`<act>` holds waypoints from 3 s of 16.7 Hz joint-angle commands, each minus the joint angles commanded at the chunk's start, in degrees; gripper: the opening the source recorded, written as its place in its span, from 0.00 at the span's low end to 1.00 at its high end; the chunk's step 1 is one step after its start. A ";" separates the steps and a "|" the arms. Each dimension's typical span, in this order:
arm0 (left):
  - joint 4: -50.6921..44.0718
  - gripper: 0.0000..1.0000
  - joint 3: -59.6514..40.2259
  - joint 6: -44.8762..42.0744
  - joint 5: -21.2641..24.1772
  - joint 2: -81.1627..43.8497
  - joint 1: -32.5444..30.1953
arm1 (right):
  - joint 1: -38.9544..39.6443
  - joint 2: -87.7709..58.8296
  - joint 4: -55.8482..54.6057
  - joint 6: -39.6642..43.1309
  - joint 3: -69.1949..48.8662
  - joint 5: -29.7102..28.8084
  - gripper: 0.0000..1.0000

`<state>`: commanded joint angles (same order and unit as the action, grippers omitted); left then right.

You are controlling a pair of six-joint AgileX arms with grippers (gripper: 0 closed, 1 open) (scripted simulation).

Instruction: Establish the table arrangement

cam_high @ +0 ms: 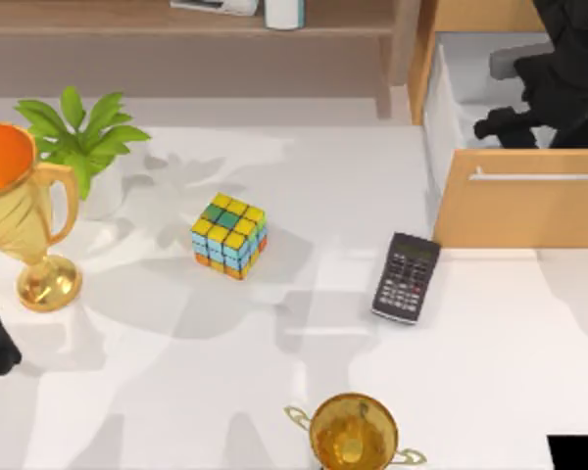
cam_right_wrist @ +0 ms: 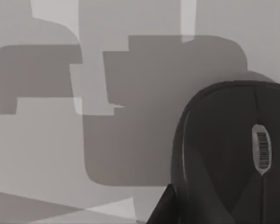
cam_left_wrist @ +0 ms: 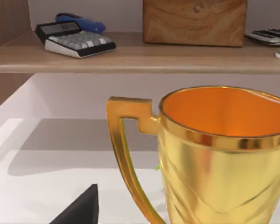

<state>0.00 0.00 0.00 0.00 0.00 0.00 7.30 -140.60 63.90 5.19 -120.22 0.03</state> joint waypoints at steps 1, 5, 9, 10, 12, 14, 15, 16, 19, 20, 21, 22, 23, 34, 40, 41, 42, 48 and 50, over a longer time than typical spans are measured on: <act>0.00 1.00 0.00 0.00 0.00 0.00 0.00 | 0.00 0.00 0.00 0.00 0.00 0.00 0.00; 0.00 1.00 0.00 0.00 0.00 0.00 0.00 | 0.00 0.00 0.00 0.00 0.00 0.00 0.00; 0.00 1.00 0.00 0.00 0.00 0.00 0.00 | -0.02 0.58 0.04 -0.25 -0.05 -0.02 0.00; 0.00 1.00 0.00 0.00 0.00 0.00 0.00 | 0.13 1.59 0.06 -0.60 0.02 -0.11 0.00; 0.00 1.00 0.00 0.00 0.00 0.00 0.00 | 0.51 5.40 -0.12 -2.01 1.09 -0.46 0.00; 0.00 1.00 0.00 0.00 0.00 0.00 0.00 | 0.89 10.58 -0.47 -4.17 2.98 -1.00 0.00; 0.00 1.00 0.00 0.00 0.00 0.00 0.00 | 1.08 13.53 -0.67 -5.47 4.19 -1.33 0.00; 0.00 1.00 0.00 0.00 0.00 0.00 0.00 | 1.30 16.71 -0.89 -6.88 5.64 -1.67 0.00; 0.00 1.00 0.00 0.00 0.00 0.00 0.00 | 2.17 26.88 -1.55 -11.39 11.08 -2.66 0.00; 0.00 1.00 0.00 0.00 0.00 0.00 0.00 | 2.57 30.37 -1.74 -12.93 13.35 -2.94 0.00; 0.00 1.00 0.00 0.00 0.00 0.00 0.00 | 3.02 33.86 -1.92 -14.45 15.83 -3.21 0.00; 0.00 1.00 0.00 0.00 0.00 0.00 0.00 | 3.52 37.34 -2.11 -15.96 18.50 -3.46 0.00; 0.00 1.00 0.00 0.00 0.00 0.00 0.00 | 4.06 40.82 -2.31 -17.42 21.45 -3.69 0.00; 0.00 1.00 0.00 0.00 0.00 0.00 0.00 | 10.70 71.60 -5.55 -26.81 62.80 -4.04 0.00; 0.00 1.00 0.00 0.00 0.00 0.00 0.00 | 13.63 80.20 -7.95 -26.82 82.92 -3.11 0.00; 0.00 1.00 0.00 0.00 0.00 0.00 0.00 | 13.99 81.10 -8.35 -26.66 85.51 -2.97 0.00; 0.00 1.00 0.00 0.00 0.00 0.00 0.00 | 14.31 81.82 -8.70 -26.49 87.77 -2.84 0.00; 0.00 1.00 0.00 0.00 0.00 0.00 0.00 | 15.01 83.12 -9.46 -26.05 92.93 -2.51 0.00; 0.00 1.00 0.00 0.00 0.00 0.00 0.00 | 15.01 83.12 -9.46 -26.05 92.93 -2.51 0.00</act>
<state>0.00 0.00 0.00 0.00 0.00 0.00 22.32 -57.48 54.44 -20.85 -27.29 -2.48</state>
